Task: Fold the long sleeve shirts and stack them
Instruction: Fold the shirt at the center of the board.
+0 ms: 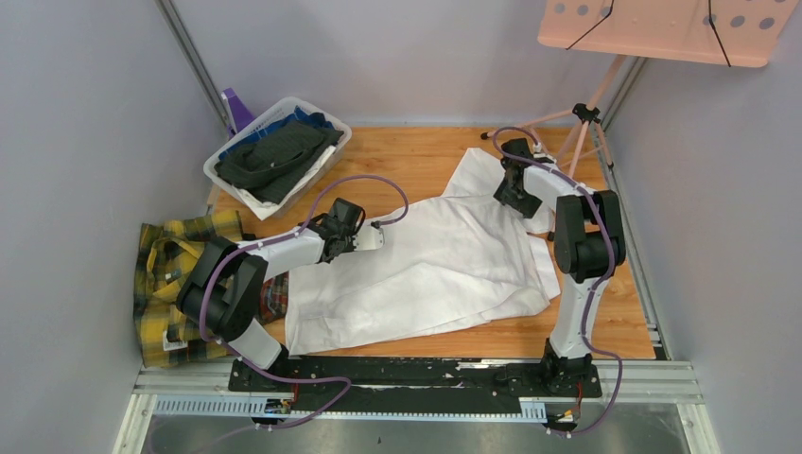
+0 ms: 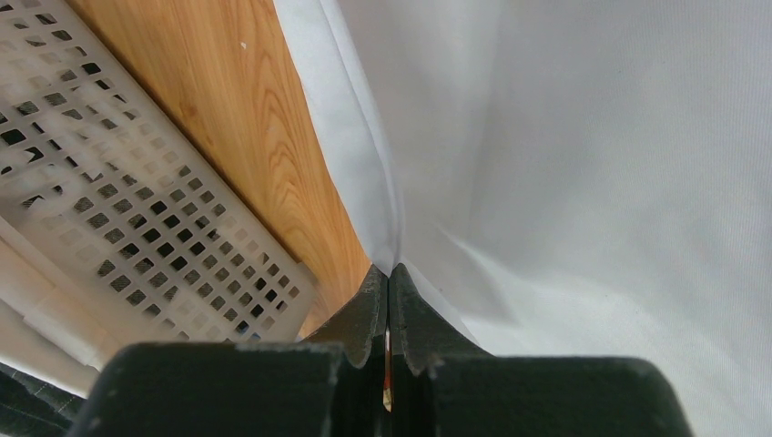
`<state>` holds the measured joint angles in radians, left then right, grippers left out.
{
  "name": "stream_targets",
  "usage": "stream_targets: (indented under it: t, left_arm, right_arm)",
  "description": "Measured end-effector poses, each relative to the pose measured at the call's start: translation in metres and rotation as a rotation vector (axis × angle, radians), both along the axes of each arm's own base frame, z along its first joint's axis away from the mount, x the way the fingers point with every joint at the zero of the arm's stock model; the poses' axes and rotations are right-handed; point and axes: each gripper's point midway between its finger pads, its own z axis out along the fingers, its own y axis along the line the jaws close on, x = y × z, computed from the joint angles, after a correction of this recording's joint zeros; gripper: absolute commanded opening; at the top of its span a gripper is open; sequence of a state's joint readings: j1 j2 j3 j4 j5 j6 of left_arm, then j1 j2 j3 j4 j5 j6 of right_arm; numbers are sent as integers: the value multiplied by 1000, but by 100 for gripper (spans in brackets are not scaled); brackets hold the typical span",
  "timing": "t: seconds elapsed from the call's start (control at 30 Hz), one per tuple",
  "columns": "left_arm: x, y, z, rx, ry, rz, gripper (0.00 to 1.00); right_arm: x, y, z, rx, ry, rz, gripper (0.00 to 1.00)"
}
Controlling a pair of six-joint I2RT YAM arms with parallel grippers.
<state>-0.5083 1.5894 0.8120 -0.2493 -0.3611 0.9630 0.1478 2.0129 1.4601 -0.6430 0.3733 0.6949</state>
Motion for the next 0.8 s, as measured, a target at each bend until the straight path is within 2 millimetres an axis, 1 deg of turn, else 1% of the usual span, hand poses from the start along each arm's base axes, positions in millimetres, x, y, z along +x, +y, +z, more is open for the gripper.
stream_targets:
  t: [0.03, 0.1, 0.17, 0.2, 0.23, 0.27, 0.3, 0.33, 0.47, 0.67, 0.73, 0.8]
  left_arm:
    - [0, 0, 0, 1, 1, 0, 0]
    - [0, 0, 0, 1, 1, 0, 0]
    - [0, 0, 0, 1, 0, 0, 0]
    - [0, 0, 0, 1, 0, 0, 0]
    - [0, 0, 0, 1, 0, 0, 0]
    - [0, 0, 0, 1, 0, 0, 0]
    - [0, 0, 0, 1, 0, 0, 0]
    - [0, 1, 0, 1, -3, 1, 0]
    - [-1, 2, -2, 5, -1, 4, 0]
    - [-1, 5, -1, 8, -2, 9, 0]
    - [-1, 6, -1, 9, 0, 11, 0]
    - [-2, 8, 0, 11, 8, 16, 0]
  right_arm:
    - [-1, 0, -5, -3, 12, 0, 60]
    - [-1, -2, -12, -13, 26, -7, 51]
    - [2, -3, -11, -18, 20, -14, 43]
    - [4, -3, -10, -18, 16, -16, 37]
    - [6, -3, -10, -17, 12, -20, 27]
    - [7, -2, -9, -16, 9, -23, 21]
    - [8, -2, -9, -16, 8, -22, 14]
    - [10, -2, -8, -13, 4, -26, 10]
    - [18, -1, -3, -7, -19, -34, 0]
    - [33, -1, 14, -15, -69, -38, 0]
    - [37, -1, 24, -13, -93, -39, 0]
    - [37, 0, 38, -9, -116, -37, 0]
